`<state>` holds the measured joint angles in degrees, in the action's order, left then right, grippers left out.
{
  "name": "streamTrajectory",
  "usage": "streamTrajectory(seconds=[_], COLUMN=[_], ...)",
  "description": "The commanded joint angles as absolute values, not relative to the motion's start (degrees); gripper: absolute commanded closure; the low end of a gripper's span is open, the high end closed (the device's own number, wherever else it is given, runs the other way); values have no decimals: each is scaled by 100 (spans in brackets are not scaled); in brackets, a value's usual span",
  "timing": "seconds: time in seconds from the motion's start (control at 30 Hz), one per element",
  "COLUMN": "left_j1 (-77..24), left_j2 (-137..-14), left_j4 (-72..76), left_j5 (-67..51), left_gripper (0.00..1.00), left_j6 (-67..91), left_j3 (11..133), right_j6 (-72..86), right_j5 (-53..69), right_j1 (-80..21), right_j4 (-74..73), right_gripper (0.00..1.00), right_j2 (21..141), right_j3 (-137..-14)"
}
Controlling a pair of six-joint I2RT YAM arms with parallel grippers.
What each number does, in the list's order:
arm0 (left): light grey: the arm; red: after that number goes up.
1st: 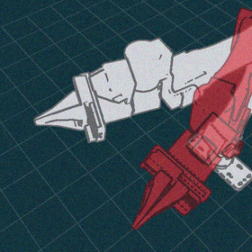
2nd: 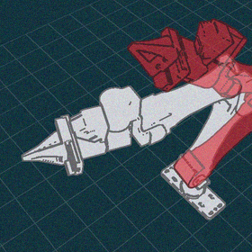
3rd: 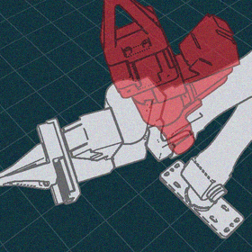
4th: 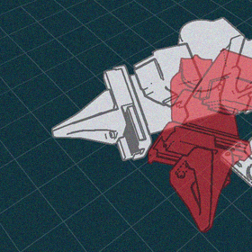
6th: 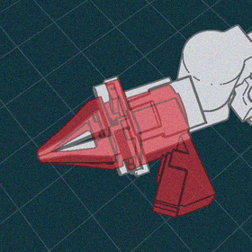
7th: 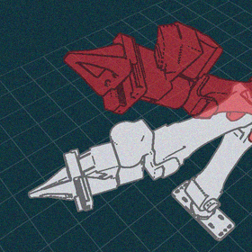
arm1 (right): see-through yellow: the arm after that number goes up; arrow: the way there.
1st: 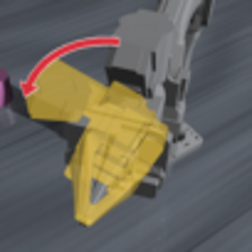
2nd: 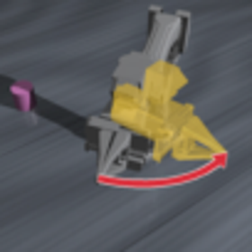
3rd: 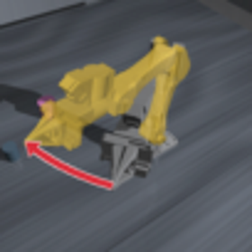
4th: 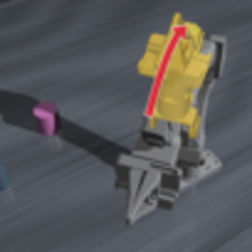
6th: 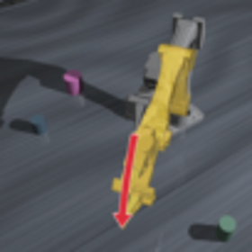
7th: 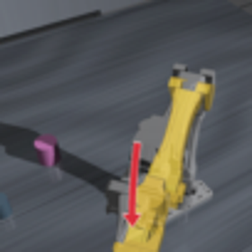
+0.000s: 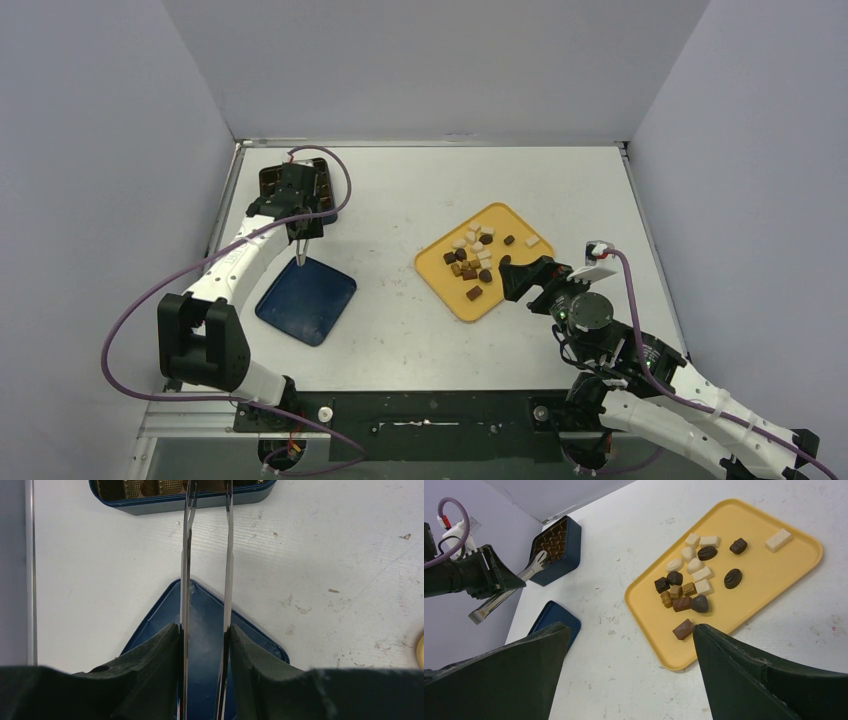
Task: Pack the chocolate
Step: Place the fake chocolate in the packing box, then pick up the fake chocolate from the plate.
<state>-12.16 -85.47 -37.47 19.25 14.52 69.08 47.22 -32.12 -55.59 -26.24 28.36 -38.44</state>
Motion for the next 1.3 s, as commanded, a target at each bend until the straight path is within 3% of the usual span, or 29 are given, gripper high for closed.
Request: streamTrajectory(seconds=[0.0, 0.3, 0.7, 1.27], left_j1=[-1177, -1177, -1452, -4071], left_j2=[-8485, -8367, -7935, -7094], left_j4=[-3560, -3570, -3629, -3623], left_j5=[1934, 1811, 758, 737], left_gripper=[63, 62, 63, 63], left_j6=[1433, 1451, 1349, 1805], left_j3=[7094, 7122, 7278, 7059], right_j6=[4734, 4754, 4782, 4750], right_j5=[-3208, -3208, -3290, -3448], right_j1=[-5591, -5590, -5590, -5592], right_j4=[-2511, -2514, -2581, -2744], right_gripper=[0, 0, 0, 0], right_j2=[2766, 2811, 2963, 2923], right_j3=[-3858, -3867, -3948, -4057])
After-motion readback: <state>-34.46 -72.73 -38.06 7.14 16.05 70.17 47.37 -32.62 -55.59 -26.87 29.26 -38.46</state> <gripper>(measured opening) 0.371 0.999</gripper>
